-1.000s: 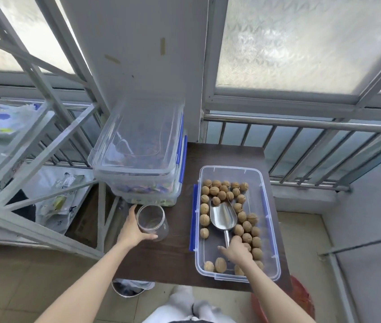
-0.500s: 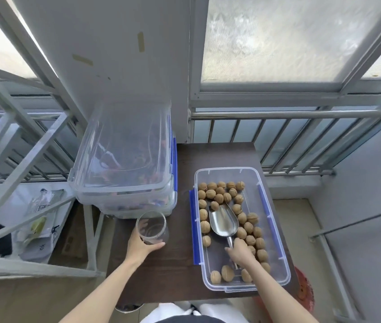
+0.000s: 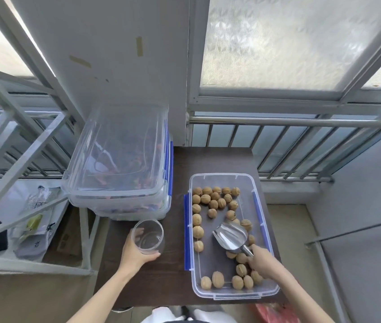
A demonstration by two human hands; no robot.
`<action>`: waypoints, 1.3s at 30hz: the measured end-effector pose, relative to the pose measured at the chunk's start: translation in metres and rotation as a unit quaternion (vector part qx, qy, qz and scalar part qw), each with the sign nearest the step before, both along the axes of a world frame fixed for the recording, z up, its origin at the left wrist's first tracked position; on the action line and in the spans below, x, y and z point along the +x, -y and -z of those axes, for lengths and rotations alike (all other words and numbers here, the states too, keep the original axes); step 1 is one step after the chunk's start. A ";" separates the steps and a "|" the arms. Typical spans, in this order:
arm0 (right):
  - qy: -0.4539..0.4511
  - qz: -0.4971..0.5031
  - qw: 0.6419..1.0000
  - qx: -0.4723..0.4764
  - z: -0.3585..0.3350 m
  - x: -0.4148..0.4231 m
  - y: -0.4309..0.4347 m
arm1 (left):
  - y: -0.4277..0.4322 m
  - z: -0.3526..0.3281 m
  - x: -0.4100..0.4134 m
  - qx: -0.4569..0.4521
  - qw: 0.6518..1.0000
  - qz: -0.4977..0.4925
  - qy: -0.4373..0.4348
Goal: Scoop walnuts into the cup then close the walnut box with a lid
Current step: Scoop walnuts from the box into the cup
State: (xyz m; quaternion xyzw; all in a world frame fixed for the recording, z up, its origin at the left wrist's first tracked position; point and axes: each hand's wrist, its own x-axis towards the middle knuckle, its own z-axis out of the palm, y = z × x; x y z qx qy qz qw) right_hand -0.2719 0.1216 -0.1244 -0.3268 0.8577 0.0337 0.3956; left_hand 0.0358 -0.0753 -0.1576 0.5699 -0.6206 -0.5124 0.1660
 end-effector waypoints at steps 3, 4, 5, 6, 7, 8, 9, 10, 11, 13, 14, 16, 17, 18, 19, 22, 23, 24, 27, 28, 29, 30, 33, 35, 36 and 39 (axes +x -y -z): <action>0.016 -0.006 1.000 0.001 0.001 -0.006 0.009 | -0.006 -0.001 -0.002 -0.008 1.000 -0.003 0.013; 0.022 0.001 1.000 -0.010 0.002 -0.006 0.015 | -0.007 -0.002 -0.002 -0.008 1.000 -0.004 0.017; 0.027 0.011 0.999 -0.031 0.007 -0.006 0.022 | -0.009 -0.003 -0.003 -0.008 1.000 -0.004 0.021; 0.034 0.025 0.998 -0.045 0.012 -0.005 0.029 | -0.011 -0.005 -0.004 -0.008 1.000 -0.004 0.024; 0.039 0.032 0.997 -0.055 0.018 -0.005 0.036 | -0.013 -0.008 -0.006 -0.009 1.000 -0.004 0.027; 0.045 0.038 0.996 -0.060 0.019 -0.004 0.043 | -0.015 -0.011 -0.007 -0.009 1.000 -0.005 0.029; 0.049 0.040 0.996 -0.070 0.022 -0.004 0.050 | -0.016 -0.013 -0.008 -0.012 0.999 -0.004 0.031; 0.055 0.044 0.995 -0.076 0.024 -0.004 0.056 | -0.017 -0.015 -0.009 -0.016 0.999 -0.002 0.035; 0.060 0.045 0.994 -0.082 0.026 -0.005 0.061 | -0.018 -0.017 -0.009 -0.018 0.999 0.001 0.040; 0.077 0.057 0.992 -0.086 0.033 -0.009 0.068 | -0.021 -0.021 -0.007 -0.025 0.998 0.010 0.053; 0.087 0.066 0.990 -0.086 0.038 -0.011 0.070 | -0.023 -0.021 -0.005 -0.030 0.998 0.011 0.061; 0.097 0.080 0.988 -0.092 0.050 -0.012 0.074 | -0.028 -0.022 0.000 -0.031 0.997 0.003 0.067; 0.094 0.083 0.987 -0.098 0.053 -0.010 0.075 | -0.031 -0.022 0.002 -0.029 0.997 -0.003 0.067; 0.091 0.080 0.987 -0.106 0.051 -0.007 0.076 | -0.033 -0.022 0.005 -0.026 0.997 -0.009 0.065; 0.084 0.068 0.987 -0.115 0.053 -0.004 0.077 | -0.036 -0.023 0.008 -0.021 0.998 -0.013 0.064; 0.069 0.022 0.989 -0.131 0.043 -0.002 0.080 | -0.046 -0.022 0.014 -0.012 0.999 -0.016 0.048; 0.063 0.006 0.990 -0.129 0.045 -0.005 0.081 | -0.049 -0.022 0.016 -0.013 0.999 -0.019 0.046; 0.063 -0.001 0.991 -0.120 0.044 -0.009 0.082 | -0.051 -0.021 0.017 -0.014 0.999 -0.022 0.046; 0.076 -0.005 0.991 -0.114 0.048 -0.023 0.082 | -0.055 -0.024 0.019 -0.007 0.999 -0.027 0.045; 0.088 -0.001 0.989 -0.119 0.046 -0.025 0.080 | -0.055 -0.026 0.018 -0.007 0.999 -0.025 0.042; 0.098 0.002 0.987 -0.126 0.044 -0.024 0.078 | -0.055 -0.029 0.016 -0.007 0.999 -0.023 0.040; 0.107 0.005 0.986 -0.130 0.040 -0.022 0.075 | -0.054 -0.031 0.014 -0.009 0.999 -0.022 0.038; 0.144 0.021 0.977 -0.158 0.031 -0.013 0.066 | -0.051 -0.038 0.008 -0.019 0.999 -0.014 0.038; 0.174 0.044 0.964 -0.198 0.026 -0.011 0.060 | -0.048 -0.042 0.002 -0.026 0.998 0.008 0.048; 0.191 0.057 0.957 -0.213 0.022 -0.010 0.057 | -0.046 -0.044 -0.001 -0.031 0.998 0.022 0.055; 0.213 0.067 0.947 -0.230 0.008 -0.013 0.049 | -0.037 -0.048 -0.013 -0.043 0.995 0.055 0.074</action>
